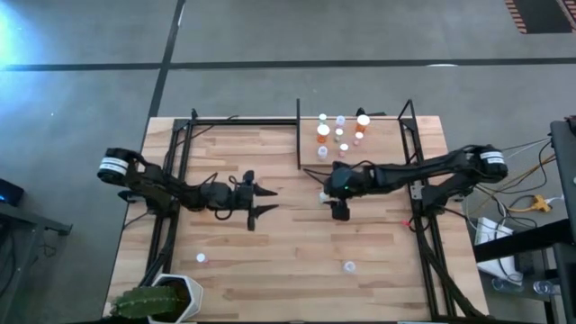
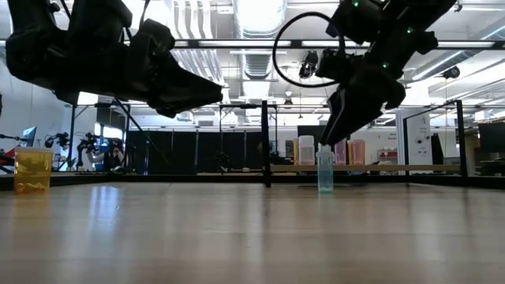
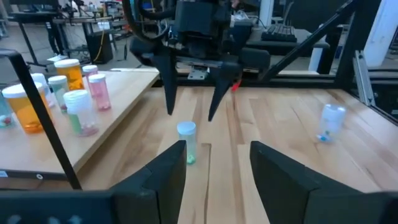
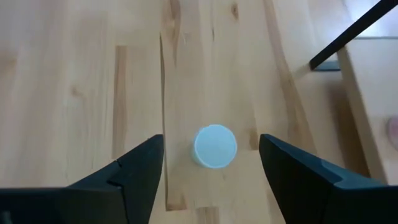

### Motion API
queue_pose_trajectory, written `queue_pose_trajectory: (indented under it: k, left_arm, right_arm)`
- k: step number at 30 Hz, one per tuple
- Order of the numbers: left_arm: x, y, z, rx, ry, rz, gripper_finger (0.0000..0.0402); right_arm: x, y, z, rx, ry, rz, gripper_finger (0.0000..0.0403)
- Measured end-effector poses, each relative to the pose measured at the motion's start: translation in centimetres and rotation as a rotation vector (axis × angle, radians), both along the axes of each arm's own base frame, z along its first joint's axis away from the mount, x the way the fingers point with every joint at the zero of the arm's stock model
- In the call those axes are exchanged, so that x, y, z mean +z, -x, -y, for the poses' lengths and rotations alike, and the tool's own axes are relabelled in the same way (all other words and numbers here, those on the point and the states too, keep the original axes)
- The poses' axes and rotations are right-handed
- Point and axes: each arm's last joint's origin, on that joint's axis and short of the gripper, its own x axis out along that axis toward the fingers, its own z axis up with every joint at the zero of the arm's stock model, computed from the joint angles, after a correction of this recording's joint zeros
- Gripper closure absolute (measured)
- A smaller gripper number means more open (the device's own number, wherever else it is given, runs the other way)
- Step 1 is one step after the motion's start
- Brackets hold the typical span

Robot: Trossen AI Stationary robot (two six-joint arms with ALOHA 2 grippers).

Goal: Pick and place medicine bottles onto shelf by color
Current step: Put the blue pill bottle on the shelf

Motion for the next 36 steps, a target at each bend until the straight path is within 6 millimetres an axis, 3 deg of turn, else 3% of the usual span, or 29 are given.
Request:
queue_pose_trajectory:
  k: [12, 20, 29, 36]
  left_arm:
    - [-0.2, 0.0, 0.1, 0.0, 0.021, -0.006, 0.024]
    - [-0.2, -0.1, 0.1, 0.0, 0.021, -0.01, 0.024]
    - [-0.3, 0.0, 0.3, -0.01, 0.022, -0.012, 0.024]
    - [-0.3, 0.0, 0.4, -0.012, 0.022, -0.013, 0.024]
  right_arm:
    - [-1.3, -0.5, 0.2, -0.006, 0.022, -0.045, 0.0177]
    - [-2.3, -1.0, 0.2, -0.005, 0.019, -0.057, 0.0222]
    - [-2.3, -1.0, 0.2, -0.006, 0.02, -0.051, 0.0293]
    - [-1.2, -0.6, 0.2, -0.006, 0.02, -0.031, 0.029]
